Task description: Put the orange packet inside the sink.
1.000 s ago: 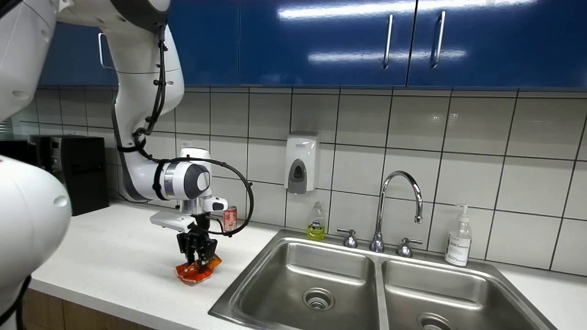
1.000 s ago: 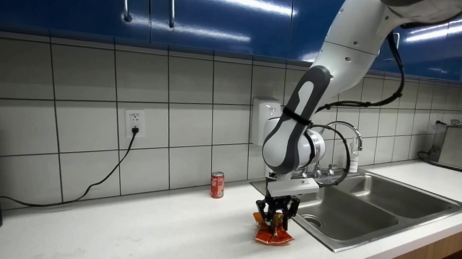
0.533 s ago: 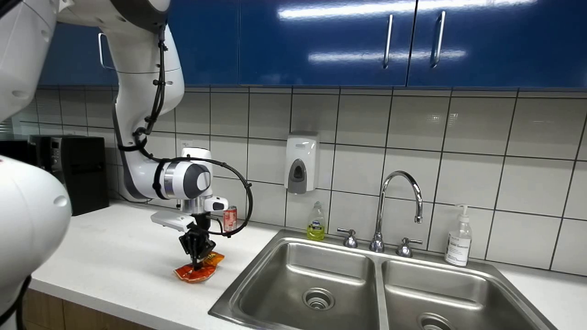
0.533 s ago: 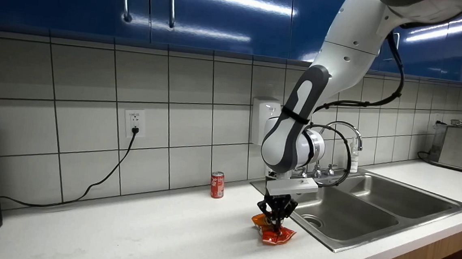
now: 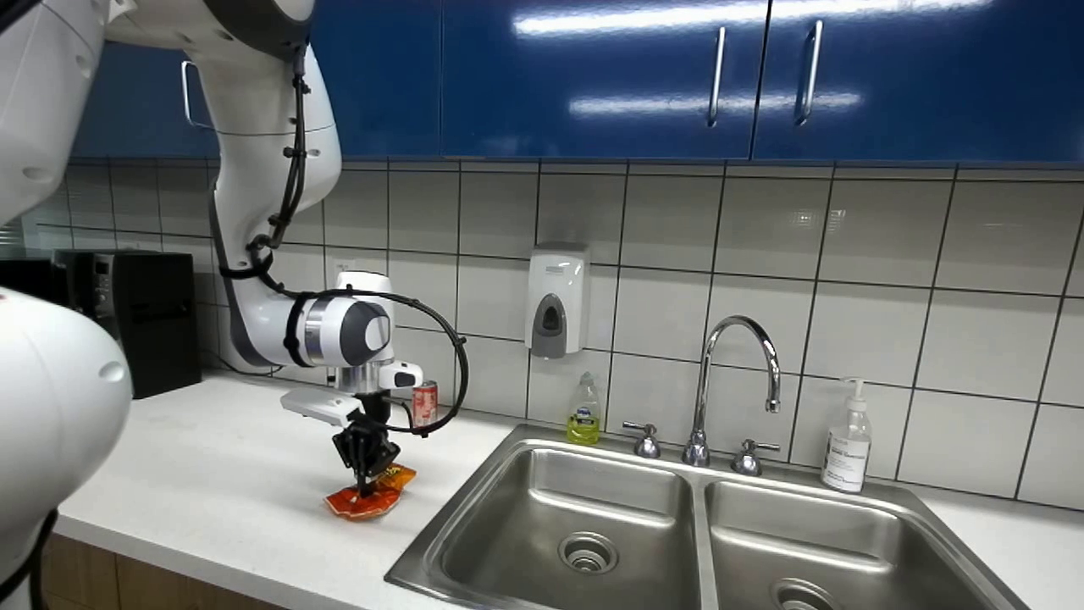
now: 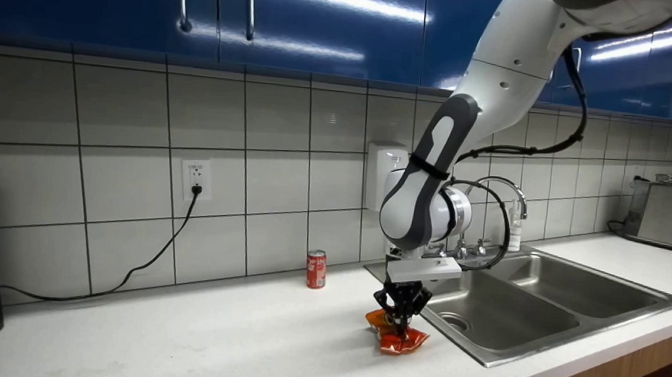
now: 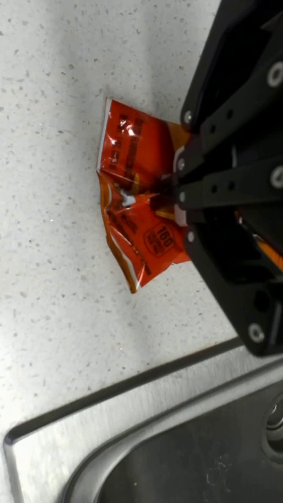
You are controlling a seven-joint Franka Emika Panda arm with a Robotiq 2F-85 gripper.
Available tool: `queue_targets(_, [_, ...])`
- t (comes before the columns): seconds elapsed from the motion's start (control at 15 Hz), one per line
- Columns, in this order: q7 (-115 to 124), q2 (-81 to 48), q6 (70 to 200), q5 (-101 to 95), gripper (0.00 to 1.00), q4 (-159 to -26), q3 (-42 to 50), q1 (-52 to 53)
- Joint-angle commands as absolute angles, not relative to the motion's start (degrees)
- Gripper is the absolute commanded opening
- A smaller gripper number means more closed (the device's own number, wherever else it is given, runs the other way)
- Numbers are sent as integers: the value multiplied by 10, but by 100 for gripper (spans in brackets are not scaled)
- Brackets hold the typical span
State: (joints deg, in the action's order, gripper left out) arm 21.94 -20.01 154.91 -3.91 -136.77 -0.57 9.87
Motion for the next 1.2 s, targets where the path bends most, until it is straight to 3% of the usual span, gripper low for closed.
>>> queue_targets(0.0, [219,-172,1517,-56,0,-1356,12,112])
queue_targets(0.6, [216,-137,1452,-78,0,-1329,19,97])
queue_targets(1.13, [219,-167,1428,-76,0,-1254,78,42])
